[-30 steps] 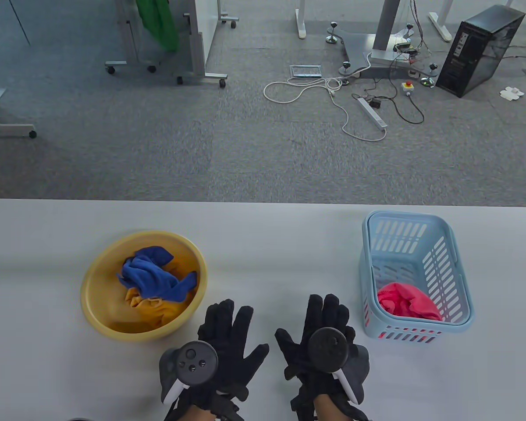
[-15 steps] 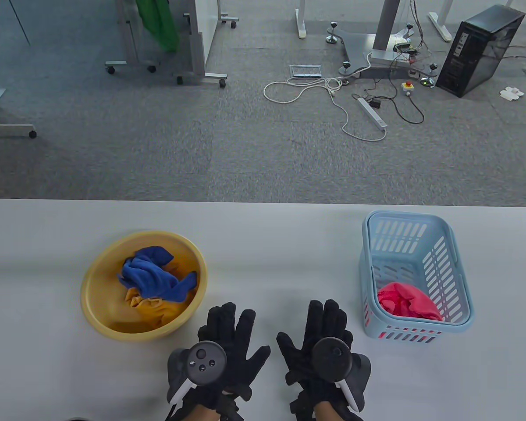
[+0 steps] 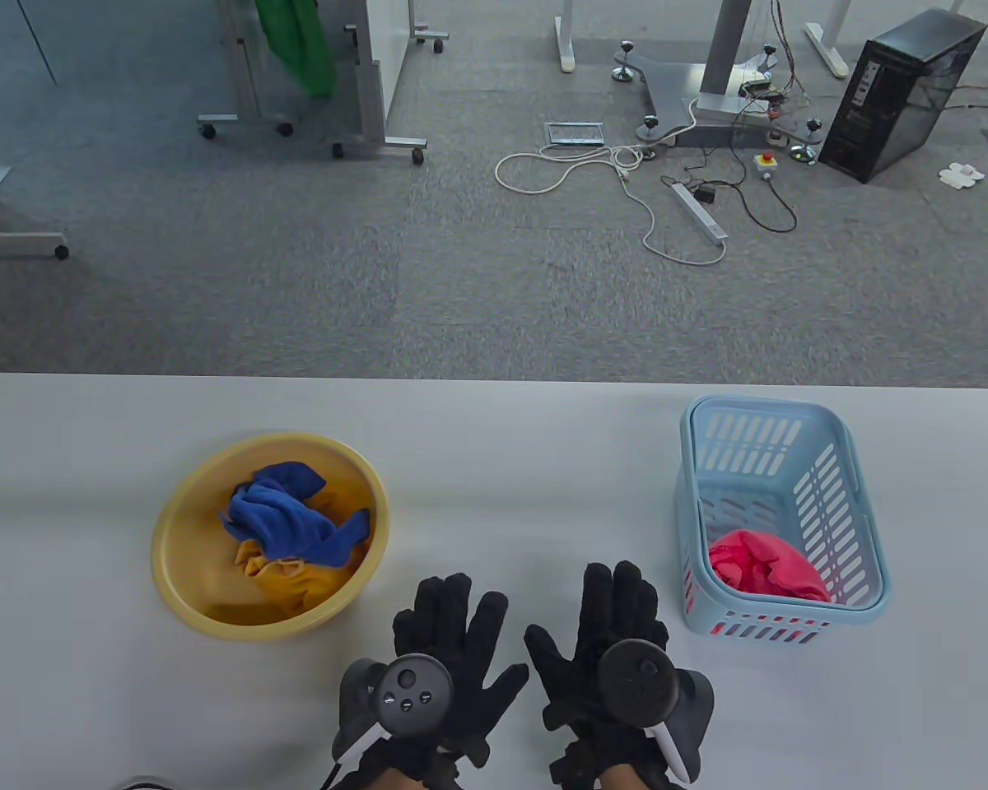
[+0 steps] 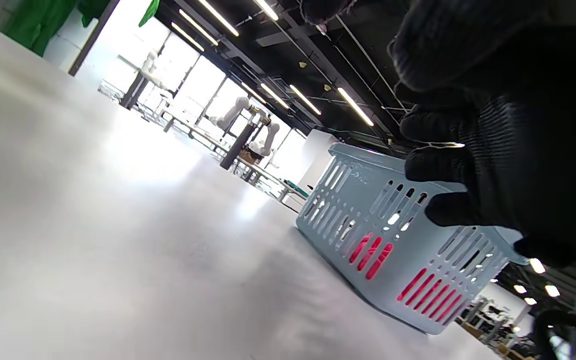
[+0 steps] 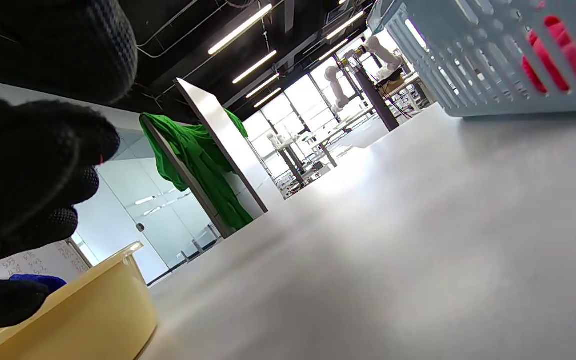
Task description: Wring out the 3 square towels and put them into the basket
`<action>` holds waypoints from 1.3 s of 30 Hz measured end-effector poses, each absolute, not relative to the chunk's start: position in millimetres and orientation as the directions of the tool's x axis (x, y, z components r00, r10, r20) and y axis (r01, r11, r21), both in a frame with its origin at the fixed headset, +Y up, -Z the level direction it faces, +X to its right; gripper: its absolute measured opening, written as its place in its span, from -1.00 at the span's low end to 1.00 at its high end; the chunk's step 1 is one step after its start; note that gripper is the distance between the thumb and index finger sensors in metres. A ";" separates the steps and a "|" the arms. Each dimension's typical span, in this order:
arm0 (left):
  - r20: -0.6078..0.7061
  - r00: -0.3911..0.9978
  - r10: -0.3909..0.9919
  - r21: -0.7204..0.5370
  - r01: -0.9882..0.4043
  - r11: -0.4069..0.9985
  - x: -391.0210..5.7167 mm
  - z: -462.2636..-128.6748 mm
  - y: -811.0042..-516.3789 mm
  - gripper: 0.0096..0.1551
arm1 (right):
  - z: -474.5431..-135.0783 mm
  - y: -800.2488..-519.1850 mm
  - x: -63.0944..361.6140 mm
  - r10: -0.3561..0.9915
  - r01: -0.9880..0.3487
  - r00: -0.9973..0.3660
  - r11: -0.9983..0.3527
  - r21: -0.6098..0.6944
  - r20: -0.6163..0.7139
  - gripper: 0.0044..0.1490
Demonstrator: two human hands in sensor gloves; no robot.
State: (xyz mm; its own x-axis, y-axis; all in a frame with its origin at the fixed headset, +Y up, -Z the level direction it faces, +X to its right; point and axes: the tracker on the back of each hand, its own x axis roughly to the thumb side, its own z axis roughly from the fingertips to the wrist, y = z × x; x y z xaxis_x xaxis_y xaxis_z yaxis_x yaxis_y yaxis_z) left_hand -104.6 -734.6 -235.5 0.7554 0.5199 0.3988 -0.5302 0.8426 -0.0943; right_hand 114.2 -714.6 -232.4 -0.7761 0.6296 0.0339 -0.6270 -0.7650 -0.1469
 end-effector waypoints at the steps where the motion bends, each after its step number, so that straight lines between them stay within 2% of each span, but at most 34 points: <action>1: 0.402 0.770 0.496 -0.083 -0.509 0.857 -104.2 -235.3 -733.5 -0.04 | -232.2 -713.3 115.5 0.629 -0.626 -0.777 -0.767 -0.144 0.030 0.28; 7: 0.374 0.831 0.413 -0.056 -0.424 0.904 -119.2 -246.9 -714.3 -0.04 | -230.1 -709.2 120.7 0.671 -0.668 -0.741 -0.733 -0.130 0.032 0.28; 9: 0.362 0.852 0.378 -0.020 -0.399 0.917 -127.1 -250.4 -703.1 -0.06 | -229.6 -707.8 120.0 0.676 -0.674 -0.736 -0.727 -0.127 0.039 0.28; 12: 0.326 0.913 0.243 0.080 -0.283 0.956 -141.8 -258.1 -682.7 -0.07 | -229.2 -708.6 118.1 0.695 -0.695 -0.717 -0.708 -0.122 0.050 0.27; 17: 0.231 0.954 0.190 0.123 -0.222 0.967 -169.9 -271.6 -660.5 -0.07 | -227.4 -706.0 115.3 0.671 -0.672 -0.739 -0.727 -0.140 0.063 0.27; 19: 0.177 0.964 0.200 0.122 -0.223 0.967 -184.3 -277.7 -653.1 -0.07 | -226.3 -702.7 113.9 0.618 -0.621 -0.783 -0.769 -0.151 0.072 0.27; 24: 0.047 0.974 0.223 0.146 -0.227 0.963 -228.5 -289.4 -637.9 -0.07 | -225.7 -700.4 112.0 0.663 -0.668 -0.744 -0.732 -0.134 0.087 0.26; 29: -0.115 0.928 0.353 0.153 -0.335 0.930 -276.5 -295.2 -628.3 -0.09 | -227.2 -703.7 113.6 0.701 -0.705 -0.709 -0.700 -0.113 0.079 0.26; 34: -0.218 0.905 0.365 0.166 -0.335 0.928 -316.0 -298.6 -631.4 -0.09 | -228.0 -704.1 113.3 0.689 -0.692 -0.721 -0.713 -0.110 0.076 0.26; 39: -0.249 0.891 0.379 0.143 -0.354 0.924 -335.8 -306.7 -641.2 -0.10 | -227.7 -703.4 115.4 0.685 -0.687 -0.726 -0.718 -0.116 0.065 0.26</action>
State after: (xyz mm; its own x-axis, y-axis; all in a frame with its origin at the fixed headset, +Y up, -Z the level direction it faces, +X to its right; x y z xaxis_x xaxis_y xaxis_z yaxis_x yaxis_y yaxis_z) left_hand -335.8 -641.2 -306.7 0.8910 0.3794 -0.2495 -0.3536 0.9244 0.1427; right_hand 115.4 -703.4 -227.7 -0.7261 0.6845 0.0652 -0.6869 -0.7175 -0.1155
